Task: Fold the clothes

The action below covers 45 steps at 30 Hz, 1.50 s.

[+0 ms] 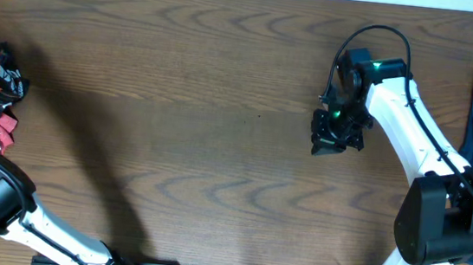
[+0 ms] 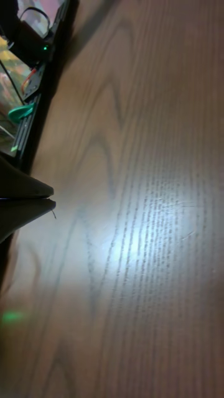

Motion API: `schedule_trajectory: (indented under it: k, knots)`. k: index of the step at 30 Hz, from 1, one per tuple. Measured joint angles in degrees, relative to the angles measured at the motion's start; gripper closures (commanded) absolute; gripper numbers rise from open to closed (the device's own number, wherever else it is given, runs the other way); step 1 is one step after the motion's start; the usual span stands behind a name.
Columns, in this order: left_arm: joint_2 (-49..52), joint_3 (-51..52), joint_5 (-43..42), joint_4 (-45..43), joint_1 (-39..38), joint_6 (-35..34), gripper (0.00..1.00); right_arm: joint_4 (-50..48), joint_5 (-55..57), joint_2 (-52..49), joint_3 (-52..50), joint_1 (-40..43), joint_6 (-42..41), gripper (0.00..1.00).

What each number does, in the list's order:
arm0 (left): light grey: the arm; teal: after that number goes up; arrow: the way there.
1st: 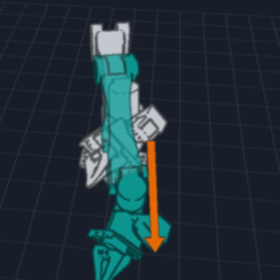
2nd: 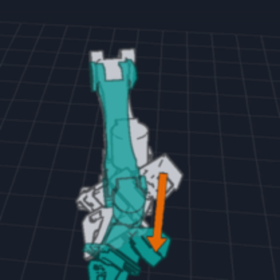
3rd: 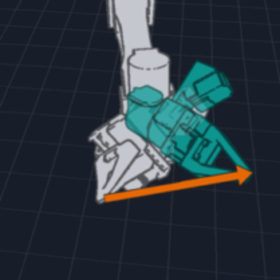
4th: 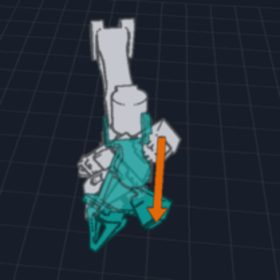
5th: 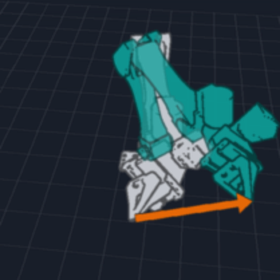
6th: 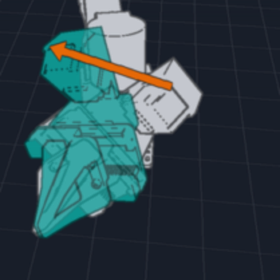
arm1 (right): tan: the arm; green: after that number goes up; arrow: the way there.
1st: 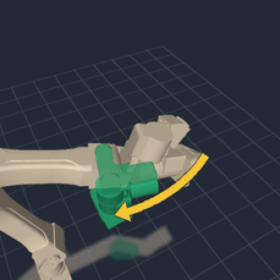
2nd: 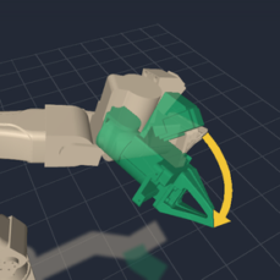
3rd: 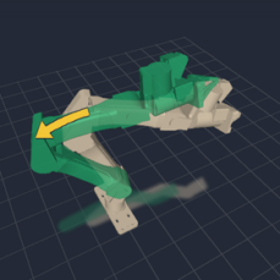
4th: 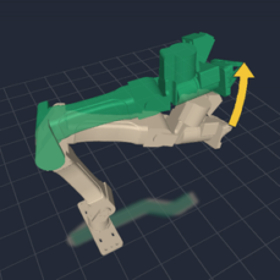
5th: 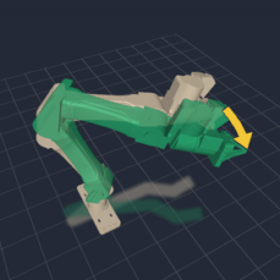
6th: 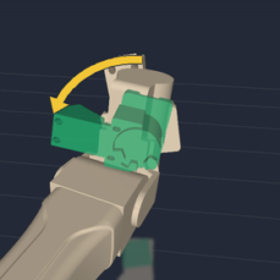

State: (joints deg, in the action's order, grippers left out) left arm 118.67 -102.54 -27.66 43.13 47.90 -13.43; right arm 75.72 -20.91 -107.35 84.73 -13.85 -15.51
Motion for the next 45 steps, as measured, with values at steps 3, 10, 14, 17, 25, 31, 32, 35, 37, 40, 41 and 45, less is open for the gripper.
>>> schedule_trajectory:
  k: [3,10,14,17,25,31,32,35,37,40,41,45]
  knots:
    - [0.0,0.0,3.6,0.0,-2.8,0.2,0.07,0.1,0.0,0.0,0.0,0.0,0.0,0.99]
    - [0.0,0.0,11.0,-0.4,-8.2,0.5,0.08,0.3,-0.1,0.0,0.0,0.0,0.0,0.99]
    - [0.0,0.0,14.4,-0.4,-8.3,0.2,0.00,0.1,-0.1,0.0,0.0,0.0,0.0,0.99]
    - [0.0,0.0,17.6,-0.3,-8.2,0.2,0.00,0.0,-0.1,0.0,0.0,0.0,0.0,0.99]
    - [0.0,0.0,24.0,-1.3,-8.2,0.2,0.00,-0.2,-0.1,0.0,0.0,0.0,0.0,0.99]
    - [0.0,0.0,27.8,-3.1,-8.2,0.1,0.10,-0.6,-0.8,0.0,0.0,0.0,0.0,0.99]
    - [0.0,0.0,28.4,-3.3,-8.2,0.2,0.10,-0.8,-1.2,0.0,0.0,0.0,0.0,0.99]
    - [0.0,0.0,29.9,-4.1,-8.2,-0.1,0.36,-1.0,-2.1,0.0,0.0,0.0,0.0,0.99]
    - [0.0,0.0,30.7,-4.7,-8.2,0.0,0.48,-1.0,-2.5,0.0,0.0,0.0,0.0,0.99]
    - [0.0,0.0,31.2,-5.4,-8.2,0.3,0.49,-1.0,-2.9,0.0,0.0,-0.1,0.0,0.99]
    - [0.0,0.0,31.3,-5.7,-8.1,0.3,0.55,-1.0,-2.9,0.0,0.0,-0.3,0.0,0.99]
    - [0.0,0.0,31.7,-6.1,-7.7,0.3,0.66,-1.1,-3.4,0.0,0.0,-1.7,0.0,0.99]
